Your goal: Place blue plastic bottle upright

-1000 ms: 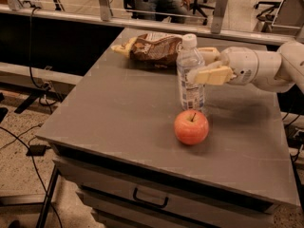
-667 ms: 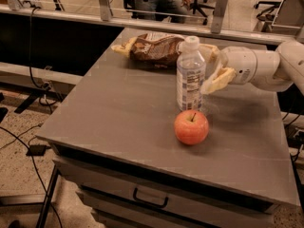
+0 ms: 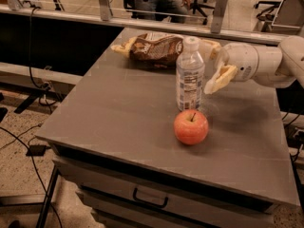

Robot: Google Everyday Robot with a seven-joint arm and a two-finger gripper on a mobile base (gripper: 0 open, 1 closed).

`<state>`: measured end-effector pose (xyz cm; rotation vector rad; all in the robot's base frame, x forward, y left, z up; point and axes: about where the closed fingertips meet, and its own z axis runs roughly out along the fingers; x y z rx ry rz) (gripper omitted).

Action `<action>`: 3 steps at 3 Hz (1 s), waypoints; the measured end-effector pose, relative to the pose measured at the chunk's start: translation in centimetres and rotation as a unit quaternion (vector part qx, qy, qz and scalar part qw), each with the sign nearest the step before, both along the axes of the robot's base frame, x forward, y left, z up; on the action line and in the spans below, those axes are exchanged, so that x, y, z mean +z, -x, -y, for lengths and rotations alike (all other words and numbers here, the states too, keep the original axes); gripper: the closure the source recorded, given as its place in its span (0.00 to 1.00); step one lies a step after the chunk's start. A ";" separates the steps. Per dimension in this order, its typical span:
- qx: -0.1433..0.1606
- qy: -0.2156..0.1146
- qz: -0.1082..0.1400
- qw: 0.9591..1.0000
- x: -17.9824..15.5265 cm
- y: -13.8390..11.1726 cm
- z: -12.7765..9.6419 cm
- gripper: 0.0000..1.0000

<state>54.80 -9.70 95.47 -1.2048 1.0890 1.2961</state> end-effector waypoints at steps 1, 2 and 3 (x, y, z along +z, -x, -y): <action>-0.020 0.032 0.034 0.999 1.9 0.3 2.2 0.00; -0.048 0.049 0.059 0.996 3.9 0.7 5.8 0.00; -0.052 0.050 0.065 0.995 4.3 0.6 6.1 0.00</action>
Offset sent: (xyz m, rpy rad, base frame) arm -0.0136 -0.1108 0.0609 -0.1404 -0.1779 -0.1712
